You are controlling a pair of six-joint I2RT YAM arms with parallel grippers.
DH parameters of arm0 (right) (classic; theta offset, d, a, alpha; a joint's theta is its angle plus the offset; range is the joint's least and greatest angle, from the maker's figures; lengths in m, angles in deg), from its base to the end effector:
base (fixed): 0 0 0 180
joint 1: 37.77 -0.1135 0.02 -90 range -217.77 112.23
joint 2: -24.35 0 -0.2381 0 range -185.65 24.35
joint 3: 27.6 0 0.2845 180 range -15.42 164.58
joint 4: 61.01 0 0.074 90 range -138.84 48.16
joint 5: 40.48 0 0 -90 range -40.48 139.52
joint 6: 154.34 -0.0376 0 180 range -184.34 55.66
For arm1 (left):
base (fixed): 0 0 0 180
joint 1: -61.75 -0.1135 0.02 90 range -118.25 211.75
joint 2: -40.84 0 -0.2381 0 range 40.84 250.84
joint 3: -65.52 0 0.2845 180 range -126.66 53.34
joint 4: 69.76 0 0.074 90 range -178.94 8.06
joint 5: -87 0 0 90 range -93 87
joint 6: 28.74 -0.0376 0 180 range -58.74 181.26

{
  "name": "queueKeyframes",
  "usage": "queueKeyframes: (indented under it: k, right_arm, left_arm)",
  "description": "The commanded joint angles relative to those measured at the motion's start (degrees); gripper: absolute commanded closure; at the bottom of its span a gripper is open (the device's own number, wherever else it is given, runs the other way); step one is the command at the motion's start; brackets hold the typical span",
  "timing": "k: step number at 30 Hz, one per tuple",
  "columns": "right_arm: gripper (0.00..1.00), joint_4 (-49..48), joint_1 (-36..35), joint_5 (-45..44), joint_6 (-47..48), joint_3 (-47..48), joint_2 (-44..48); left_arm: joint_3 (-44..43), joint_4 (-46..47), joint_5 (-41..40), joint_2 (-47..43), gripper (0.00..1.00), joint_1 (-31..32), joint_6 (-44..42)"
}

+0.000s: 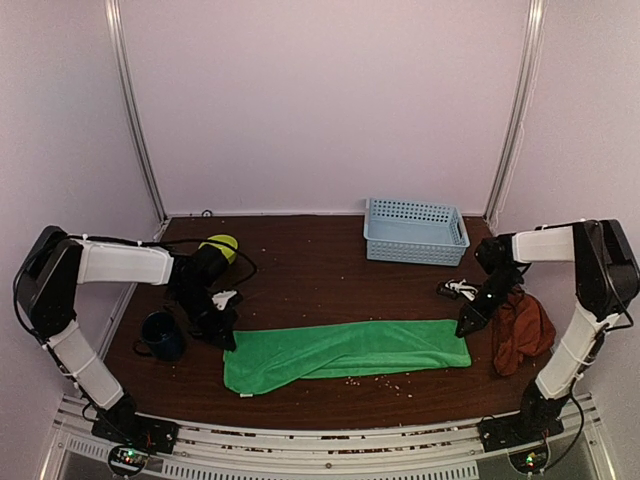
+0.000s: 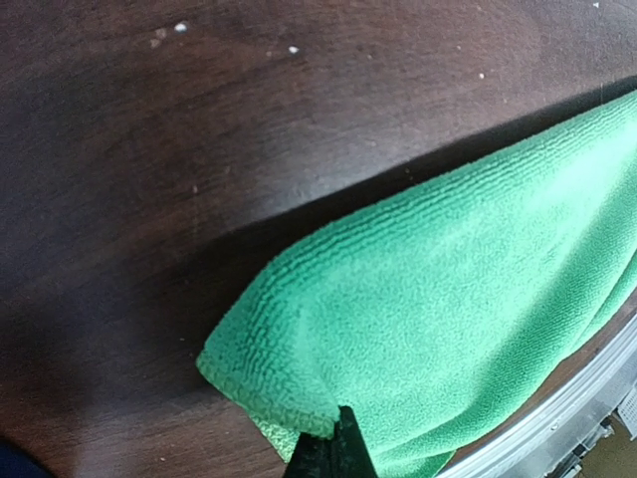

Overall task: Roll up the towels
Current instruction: Adjust the towel at the center of the board.

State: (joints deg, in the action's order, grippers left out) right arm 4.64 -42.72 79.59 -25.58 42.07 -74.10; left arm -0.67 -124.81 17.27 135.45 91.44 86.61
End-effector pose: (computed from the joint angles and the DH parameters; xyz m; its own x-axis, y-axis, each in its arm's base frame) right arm 0.2934 0.0443 0.1058 -0.7519 -0.6090 -0.2525 -0.6500 0.6211 0.4379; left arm 0.2557 -0.1608 0.1069 -0.9936 0.1042 0.0446 0.0813 0.9295 -0.3597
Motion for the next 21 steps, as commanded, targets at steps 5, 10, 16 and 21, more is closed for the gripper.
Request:
queueKeyframes:
  k: [5,10,16,21]
  right_arm:
    - [1.00,3.4,5.0,5.3,-0.2,6.1,-2.4]
    - [1.00,1.9,6.4,5.6,-1.7,8.9,-5.2]
    - [1.00,-3.6,6.4,5.3,-6.9,10.6,-10.1]
    - [0.92,-7.9,6.4,4.6,-11.2,10.2,-9.8]
  left_arm:
    - [-6.3,-0.3,-5.7,-1.9,1.00,-4.2,-2.1]
    - [-12.8,-1.4,-6.9,3.2,1.00,-6.2,-5.0]
    - [-19.4,-2.5,-10.5,11.4,1.00,-7.5,-6.5]
    - [-22.7,-1.7,-14.0,14.9,1.00,-7.6,-5.3]
